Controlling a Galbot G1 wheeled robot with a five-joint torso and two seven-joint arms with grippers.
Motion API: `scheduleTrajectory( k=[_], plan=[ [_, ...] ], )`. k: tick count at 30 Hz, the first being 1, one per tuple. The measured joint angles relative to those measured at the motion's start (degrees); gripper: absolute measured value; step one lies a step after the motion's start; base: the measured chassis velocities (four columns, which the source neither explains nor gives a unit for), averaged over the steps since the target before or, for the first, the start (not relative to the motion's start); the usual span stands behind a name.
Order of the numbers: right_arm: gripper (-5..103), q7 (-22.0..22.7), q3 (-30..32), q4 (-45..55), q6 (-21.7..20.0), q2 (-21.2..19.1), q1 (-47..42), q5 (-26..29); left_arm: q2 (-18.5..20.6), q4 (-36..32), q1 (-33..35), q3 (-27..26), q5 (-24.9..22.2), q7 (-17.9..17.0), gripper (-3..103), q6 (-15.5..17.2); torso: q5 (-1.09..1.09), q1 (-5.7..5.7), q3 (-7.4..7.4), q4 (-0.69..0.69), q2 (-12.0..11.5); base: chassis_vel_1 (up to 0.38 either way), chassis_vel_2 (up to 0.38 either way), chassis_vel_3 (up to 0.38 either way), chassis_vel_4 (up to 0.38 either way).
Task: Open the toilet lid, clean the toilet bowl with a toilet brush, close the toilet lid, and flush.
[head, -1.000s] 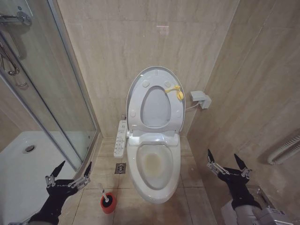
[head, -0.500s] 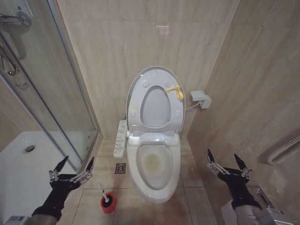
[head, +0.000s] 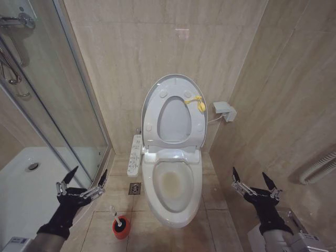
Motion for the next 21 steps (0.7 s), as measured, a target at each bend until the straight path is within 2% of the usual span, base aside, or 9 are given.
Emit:
scheduleTrajectory(
  k=[2,21],
  plan=[
    [100,0.0,0.0,0.0,0.0,0.0,0.0,0.0,0.0,0.0,0.0,0.0,-0.1,0.4,100,-1.0,0.00,0.00,0.00,0.00,0.0,0.000,0.000,0.000,0.000],
    [100,0.0,0.0,0.0,0.0,0.0,0.0,0.0,-0.1,0.0,-0.1,-0.2,0.4,1.2,100,-1.7,0.00,0.00,0.00,0.00,0.0,0.000,0.000,0.000,0.000]
  ],
)
